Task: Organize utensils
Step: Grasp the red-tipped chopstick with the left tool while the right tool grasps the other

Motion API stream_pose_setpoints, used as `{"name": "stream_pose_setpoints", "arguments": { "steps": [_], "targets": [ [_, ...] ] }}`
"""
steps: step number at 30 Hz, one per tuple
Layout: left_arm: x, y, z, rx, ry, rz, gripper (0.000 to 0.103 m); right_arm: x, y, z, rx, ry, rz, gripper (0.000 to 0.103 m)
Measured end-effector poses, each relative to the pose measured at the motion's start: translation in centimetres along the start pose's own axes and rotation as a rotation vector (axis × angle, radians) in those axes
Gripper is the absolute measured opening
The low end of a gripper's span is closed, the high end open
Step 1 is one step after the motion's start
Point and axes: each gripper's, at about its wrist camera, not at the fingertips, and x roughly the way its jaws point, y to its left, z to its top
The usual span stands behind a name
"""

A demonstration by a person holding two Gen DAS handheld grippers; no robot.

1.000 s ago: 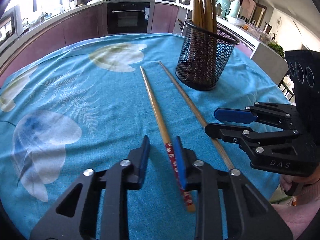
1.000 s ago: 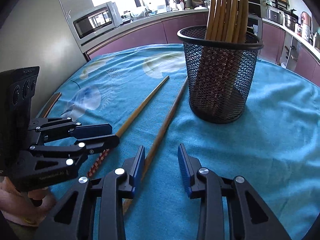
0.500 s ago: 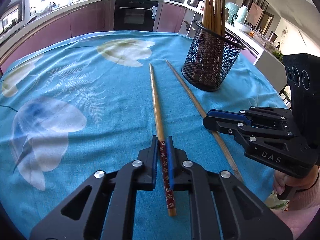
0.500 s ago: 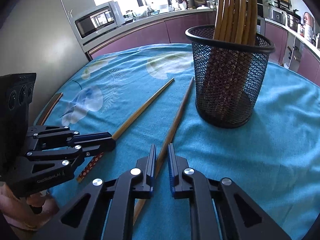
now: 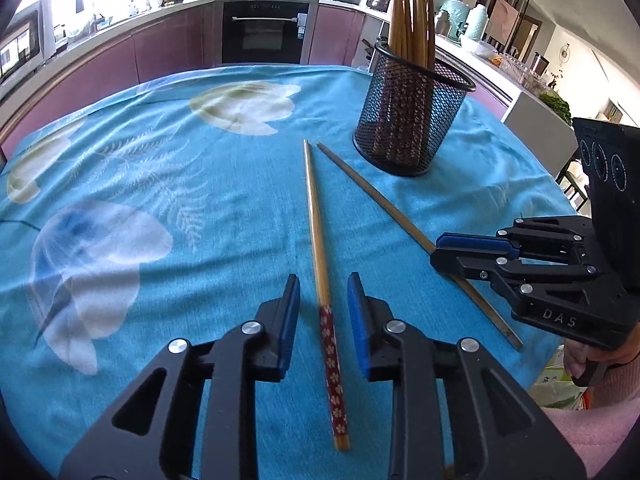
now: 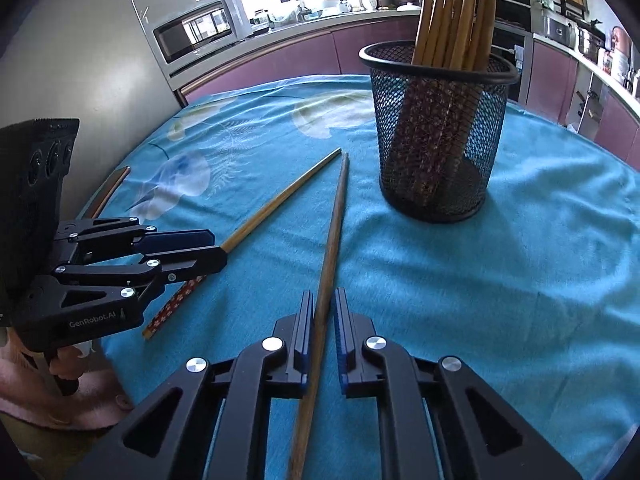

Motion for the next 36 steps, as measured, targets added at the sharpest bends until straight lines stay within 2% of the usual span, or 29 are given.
{"name": "stream_pose_setpoints", "arguments": {
  "steps": [3, 16, 19, 23, 27, 36],
  "targets": [
    [0.4, 0.3, 0.9, 0.004, -0.006, 0.014, 0.025, 0.7, -0.2, 0.8, 0.005, -0.013, -0.007, 0.019],
    [3.0, 0.5, 3.4, 0.024, 0.005, 0.052, 0.025, 2.5, 0.4, 3.0, -0.046, -0.029, -0.073, 0.018],
    [3.3, 0.3, 3.7, 0.022, 0.005, 0.058, 0.017, 2.4, 0.2, 3.1, -0.038, -0.029, -0.076, 0.015],
    [3.5, 0.1, 3.8, 0.018, 0.004, 0.06, 0.009, 2.3, -0.1, 3.1, -0.022, -0.032, -0.07, 0.011],
    [3.5, 0.2, 3.8, 0.006, 0.001, 0.059, 0.009, 2.3, -0.5, 3.1, -0.005, -0.033, -0.051, 0.007],
    [3.0, 0.6, 3.2, -0.011, 0.002, 0.044, 0.008, 1.4, -1.2, 2.6, 0.046, -0.041, 0.023, 0.006]
  ]
}}
